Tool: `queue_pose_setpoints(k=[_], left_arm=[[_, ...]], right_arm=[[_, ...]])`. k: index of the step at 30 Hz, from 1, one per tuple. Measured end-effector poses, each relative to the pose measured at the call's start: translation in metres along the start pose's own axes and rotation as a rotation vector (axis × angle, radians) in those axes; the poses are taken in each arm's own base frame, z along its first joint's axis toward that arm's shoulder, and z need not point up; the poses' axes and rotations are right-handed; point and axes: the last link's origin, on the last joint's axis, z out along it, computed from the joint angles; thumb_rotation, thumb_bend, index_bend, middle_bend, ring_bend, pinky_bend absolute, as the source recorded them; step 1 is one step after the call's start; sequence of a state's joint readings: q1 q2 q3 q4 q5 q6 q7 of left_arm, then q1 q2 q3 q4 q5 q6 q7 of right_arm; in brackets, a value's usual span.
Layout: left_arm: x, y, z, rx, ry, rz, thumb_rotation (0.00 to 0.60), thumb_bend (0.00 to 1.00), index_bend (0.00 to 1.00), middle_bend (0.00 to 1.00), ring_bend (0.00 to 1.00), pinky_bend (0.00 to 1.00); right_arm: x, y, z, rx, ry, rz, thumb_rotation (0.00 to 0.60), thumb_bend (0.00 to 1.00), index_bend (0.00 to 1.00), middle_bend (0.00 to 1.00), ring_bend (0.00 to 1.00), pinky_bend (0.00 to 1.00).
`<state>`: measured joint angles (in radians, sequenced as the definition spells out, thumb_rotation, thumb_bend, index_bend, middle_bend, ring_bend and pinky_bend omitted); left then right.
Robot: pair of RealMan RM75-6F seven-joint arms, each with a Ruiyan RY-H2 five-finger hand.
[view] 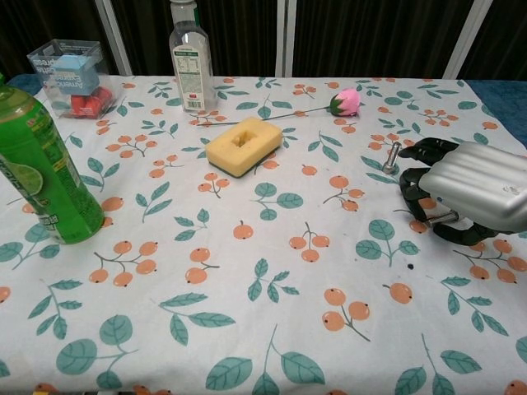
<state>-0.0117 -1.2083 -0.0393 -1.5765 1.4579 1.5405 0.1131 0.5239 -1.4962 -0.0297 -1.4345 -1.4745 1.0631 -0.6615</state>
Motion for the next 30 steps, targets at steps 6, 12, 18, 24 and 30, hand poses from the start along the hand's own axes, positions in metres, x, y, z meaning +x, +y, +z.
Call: queue_pose_setpoints(k=[6, 12, 18, 24, 30], left_arm=[[0.000, 0.000, 0.000, -0.002, 0.002, 0.001, 0.600, 0.00, 0.09, 0.00, 0.00, 0.00], [0.002, 0.001, 0.000, -0.006, 0.005, 0.002, 0.600, 0.00, 0.09, 0.00, 0.00, 0.00], [0.003, 0.002, -0.001, -0.008, 0.009, 0.005, 0.600, 0.00, 0.09, 0.00, 0.00, 0.00], [0.003, 0.001, -0.002, -0.004, 0.006, 0.005, 0.600, 0.00, 0.09, 0.00, 0.00, 0.00], [0.002, 0.000, -0.002, -0.002, 0.004, 0.004, 0.600, 0.00, 0.09, 0.00, 0.00, 0.00]], right_arm=[[-0.001, -0.001, -0.004, 0.002, 0.001, 0.011, 0.600, 0.32, 0.58, 0.27, 0.01, 0.00], [0.005, 0.000, -0.009, 0.004, 0.018, 0.046, 0.600, 0.34, 0.59, 0.27, 0.02, 0.00], [0.015, -0.003, -0.012, 0.016, 0.026, 0.163, 0.600, 0.34, 0.59, 0.27, 0.02, 0.00], [0.023, -0.001, -0.010, 0.022, -0.005, 0.374, 0.600, 0.34, 0.59, 0.27, 0.01, 0.00], [0.028, 0.004, -0.006, 0.008, -0.016, 0.523, 0.600, 0.34, 0.59, 0.27, 0.01, 0.00]])
